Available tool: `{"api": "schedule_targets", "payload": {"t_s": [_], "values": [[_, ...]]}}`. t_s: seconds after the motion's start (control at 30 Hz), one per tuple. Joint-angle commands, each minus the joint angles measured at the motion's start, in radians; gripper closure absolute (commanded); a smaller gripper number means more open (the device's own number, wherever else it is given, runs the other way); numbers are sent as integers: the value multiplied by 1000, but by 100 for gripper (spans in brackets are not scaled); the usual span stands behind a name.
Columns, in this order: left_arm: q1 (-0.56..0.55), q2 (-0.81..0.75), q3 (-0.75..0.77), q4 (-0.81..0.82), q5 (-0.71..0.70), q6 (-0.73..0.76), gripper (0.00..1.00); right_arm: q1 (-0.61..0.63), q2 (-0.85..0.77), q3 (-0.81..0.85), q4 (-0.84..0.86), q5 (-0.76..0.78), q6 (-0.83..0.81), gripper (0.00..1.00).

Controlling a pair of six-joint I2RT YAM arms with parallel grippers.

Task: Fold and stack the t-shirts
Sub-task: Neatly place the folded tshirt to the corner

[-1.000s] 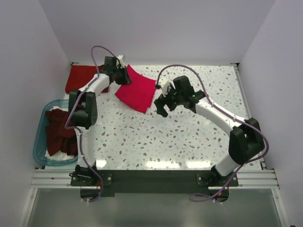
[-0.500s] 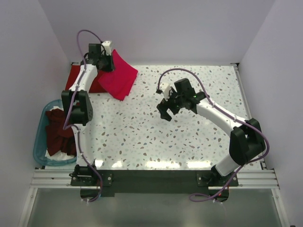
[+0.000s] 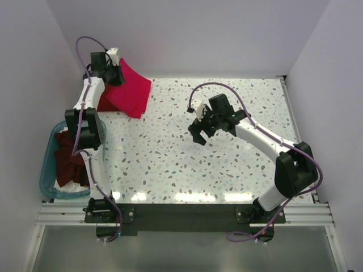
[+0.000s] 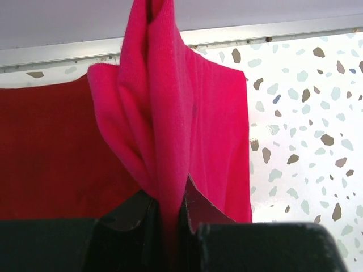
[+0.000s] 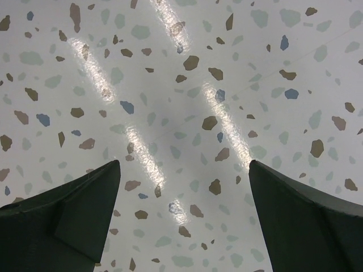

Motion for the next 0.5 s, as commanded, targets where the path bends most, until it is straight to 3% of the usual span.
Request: {"api": "schedule_targets", "payload": {"t_s": [0.0, 0.47], "values": [[19, -99, 37, 64, 44, -10, 100, -5, -30, 10, -13, 19, -13, 1], [33, -192, -13, 55, 71, -22, 100, -5, -27, 18, -35, 14, -26, 1]]}}
